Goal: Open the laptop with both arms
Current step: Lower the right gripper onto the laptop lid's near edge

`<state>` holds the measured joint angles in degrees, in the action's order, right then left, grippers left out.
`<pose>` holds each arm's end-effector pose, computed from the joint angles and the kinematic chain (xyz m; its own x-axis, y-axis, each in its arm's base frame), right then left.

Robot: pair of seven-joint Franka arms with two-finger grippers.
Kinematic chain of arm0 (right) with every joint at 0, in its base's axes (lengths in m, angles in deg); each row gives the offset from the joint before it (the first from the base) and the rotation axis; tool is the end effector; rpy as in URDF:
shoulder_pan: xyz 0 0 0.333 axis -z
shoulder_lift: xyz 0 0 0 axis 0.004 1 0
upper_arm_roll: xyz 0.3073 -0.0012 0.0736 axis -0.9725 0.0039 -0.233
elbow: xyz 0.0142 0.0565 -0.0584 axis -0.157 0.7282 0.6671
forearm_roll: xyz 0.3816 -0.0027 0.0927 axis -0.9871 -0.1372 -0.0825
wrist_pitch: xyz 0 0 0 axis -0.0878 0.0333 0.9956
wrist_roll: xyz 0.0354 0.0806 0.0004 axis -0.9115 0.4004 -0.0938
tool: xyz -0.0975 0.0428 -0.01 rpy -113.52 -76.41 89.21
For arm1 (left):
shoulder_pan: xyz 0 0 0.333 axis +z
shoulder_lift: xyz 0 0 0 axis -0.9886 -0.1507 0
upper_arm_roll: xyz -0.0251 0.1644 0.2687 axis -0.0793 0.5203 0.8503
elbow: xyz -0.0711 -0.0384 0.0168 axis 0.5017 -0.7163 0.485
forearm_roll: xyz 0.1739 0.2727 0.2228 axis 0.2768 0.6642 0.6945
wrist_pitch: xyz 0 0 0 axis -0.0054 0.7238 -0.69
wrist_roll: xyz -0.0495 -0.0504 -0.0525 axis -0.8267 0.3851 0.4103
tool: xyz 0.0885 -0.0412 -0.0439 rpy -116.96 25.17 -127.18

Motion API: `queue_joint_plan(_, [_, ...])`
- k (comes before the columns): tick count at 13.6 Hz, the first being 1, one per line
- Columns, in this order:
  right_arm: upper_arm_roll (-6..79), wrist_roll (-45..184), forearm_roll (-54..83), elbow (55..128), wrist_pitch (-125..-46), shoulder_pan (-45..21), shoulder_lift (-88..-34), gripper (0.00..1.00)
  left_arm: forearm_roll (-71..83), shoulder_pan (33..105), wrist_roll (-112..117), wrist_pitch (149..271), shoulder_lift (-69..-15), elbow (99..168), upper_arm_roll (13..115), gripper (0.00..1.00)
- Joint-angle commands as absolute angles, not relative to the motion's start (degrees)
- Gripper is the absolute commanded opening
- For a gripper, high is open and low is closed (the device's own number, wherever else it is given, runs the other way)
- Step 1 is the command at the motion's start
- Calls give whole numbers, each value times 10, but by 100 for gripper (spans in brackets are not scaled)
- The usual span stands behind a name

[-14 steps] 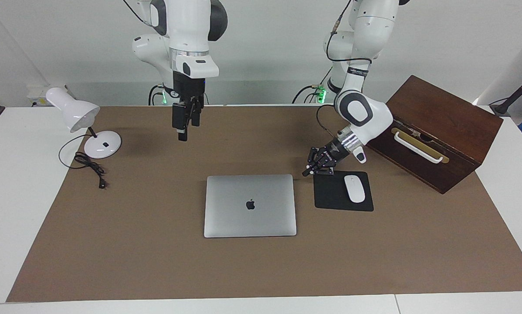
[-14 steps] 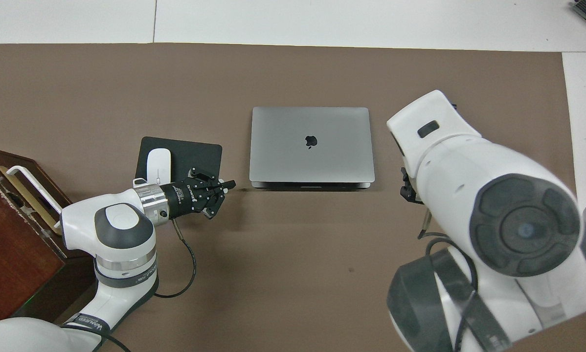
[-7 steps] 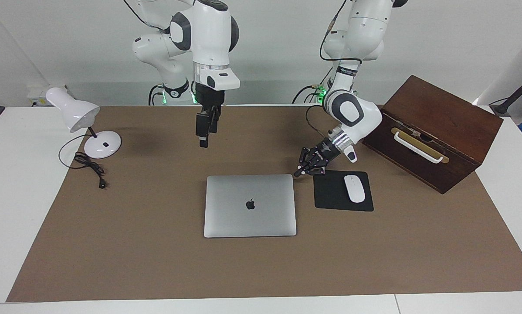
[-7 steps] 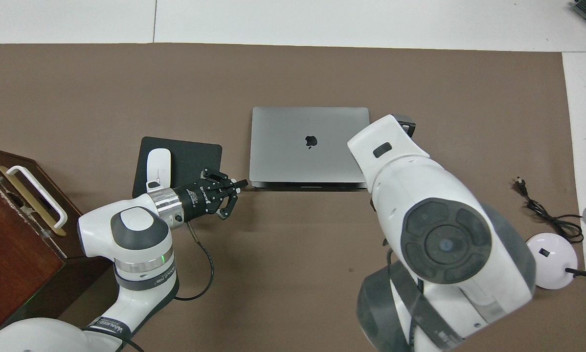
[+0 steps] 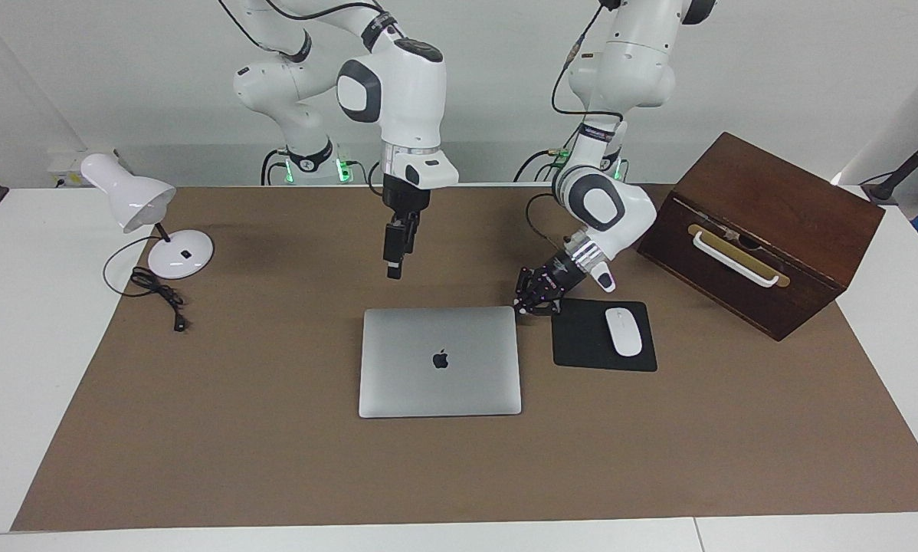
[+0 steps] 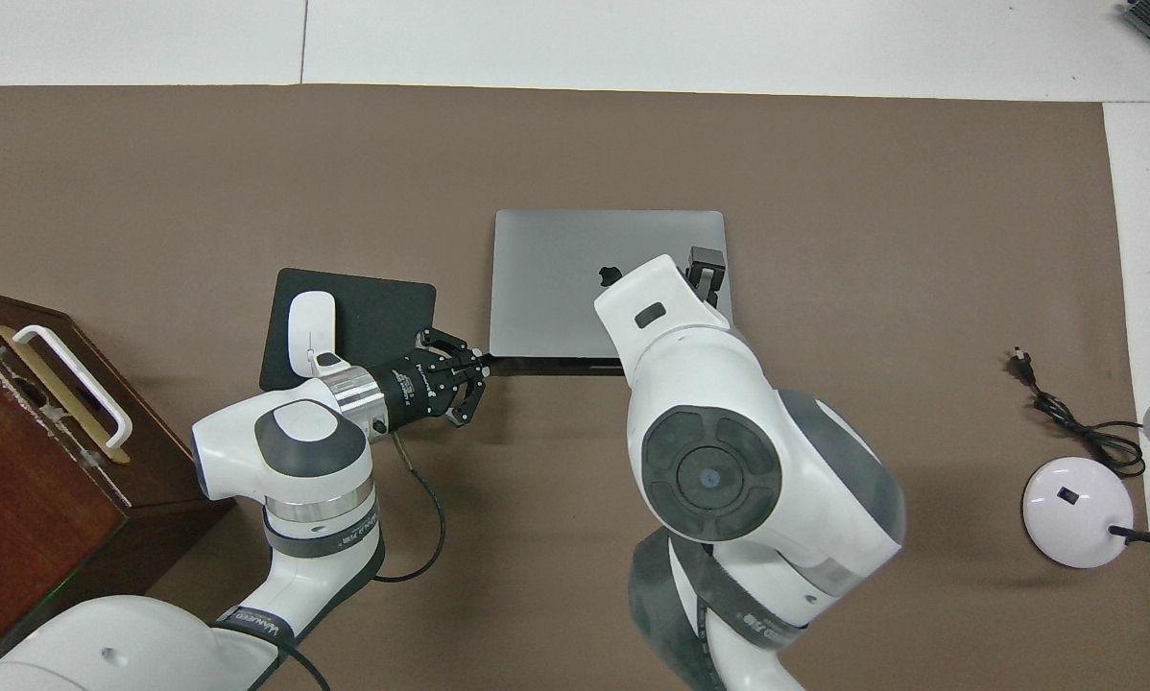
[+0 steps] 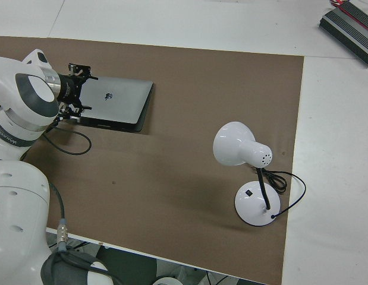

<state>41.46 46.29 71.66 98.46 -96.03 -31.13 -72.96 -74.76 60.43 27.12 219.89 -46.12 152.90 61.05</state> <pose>0.5110 0.3119 0.4829 0.2306 0.9716 -0.0536 0.8800 -0.1847 0.4376 0.4815 -0.2268 0.2469 -0.1628 0.5592 -0.8129 0.9334 0.3544 0.0569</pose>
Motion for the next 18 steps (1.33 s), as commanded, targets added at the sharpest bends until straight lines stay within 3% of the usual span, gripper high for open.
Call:
queue_joint_plan(1, [416,511,743,995,-987,-323,-716,100,-776,589,257,2224,-488,1507,616,0])
queue_joint_plan(8, [416,597,798,1000,-1012,-350,-669,100,-791,587,257,2244,-492,1494,608,0])
queue_joint_plan(18, [416,669,877,1069,-1080,-373,-644,100,-813,571,257,2282,-528,1459,596,0])
